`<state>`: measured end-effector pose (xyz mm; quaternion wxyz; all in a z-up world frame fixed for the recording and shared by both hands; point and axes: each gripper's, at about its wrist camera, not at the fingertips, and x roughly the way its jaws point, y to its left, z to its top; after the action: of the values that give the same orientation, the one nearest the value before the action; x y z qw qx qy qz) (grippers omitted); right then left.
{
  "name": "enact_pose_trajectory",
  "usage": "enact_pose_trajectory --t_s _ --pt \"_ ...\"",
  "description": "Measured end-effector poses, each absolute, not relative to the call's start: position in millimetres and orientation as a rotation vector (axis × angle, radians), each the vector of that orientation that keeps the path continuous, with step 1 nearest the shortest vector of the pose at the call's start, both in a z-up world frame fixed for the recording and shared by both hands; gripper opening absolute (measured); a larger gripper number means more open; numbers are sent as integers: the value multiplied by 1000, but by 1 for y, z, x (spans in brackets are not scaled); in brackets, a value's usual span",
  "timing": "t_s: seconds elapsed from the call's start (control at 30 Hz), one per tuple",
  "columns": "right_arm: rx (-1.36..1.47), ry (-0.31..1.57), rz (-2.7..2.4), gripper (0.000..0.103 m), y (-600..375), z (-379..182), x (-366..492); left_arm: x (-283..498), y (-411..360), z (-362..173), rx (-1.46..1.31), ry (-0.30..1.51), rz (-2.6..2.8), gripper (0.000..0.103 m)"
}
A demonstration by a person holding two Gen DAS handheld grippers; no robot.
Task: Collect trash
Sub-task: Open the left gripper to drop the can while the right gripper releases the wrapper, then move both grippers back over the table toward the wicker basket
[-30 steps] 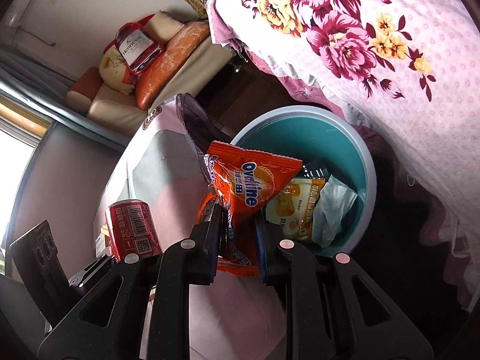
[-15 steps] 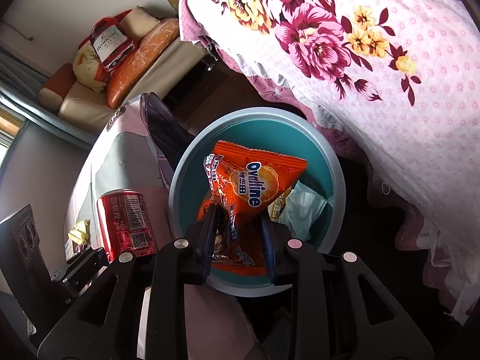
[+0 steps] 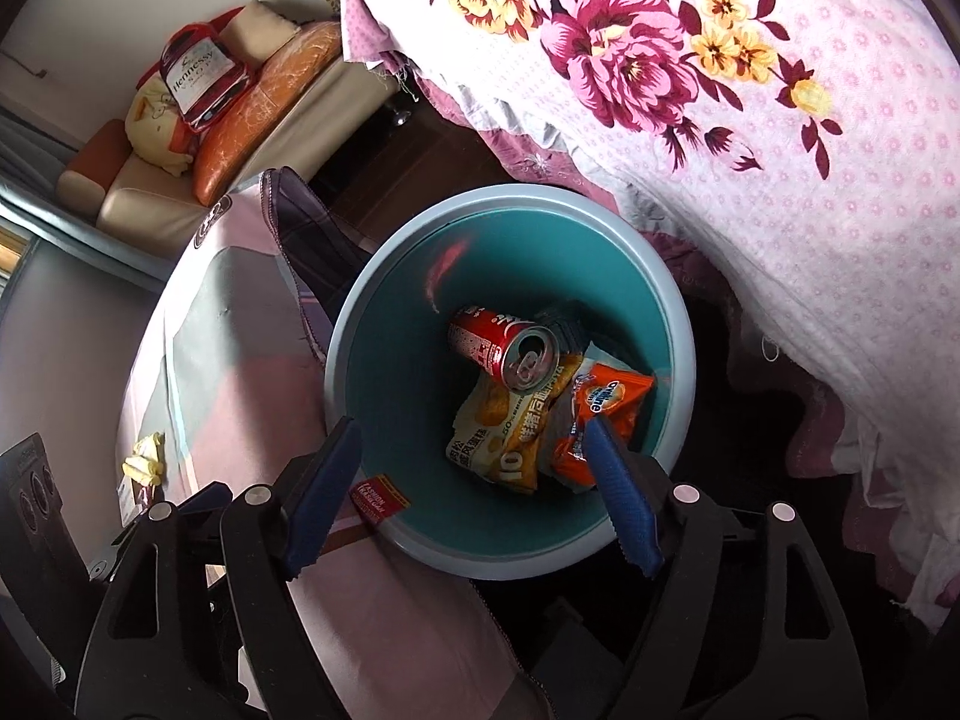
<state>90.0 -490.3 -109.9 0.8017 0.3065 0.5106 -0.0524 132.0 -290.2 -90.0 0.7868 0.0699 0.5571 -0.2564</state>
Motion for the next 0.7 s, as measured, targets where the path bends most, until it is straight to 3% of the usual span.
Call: enact_pose_trajectory --t_s 0.7 --pt "565 1110 -63 83 -416 -68 74 91 -215 -46 83 1108 -532 94"
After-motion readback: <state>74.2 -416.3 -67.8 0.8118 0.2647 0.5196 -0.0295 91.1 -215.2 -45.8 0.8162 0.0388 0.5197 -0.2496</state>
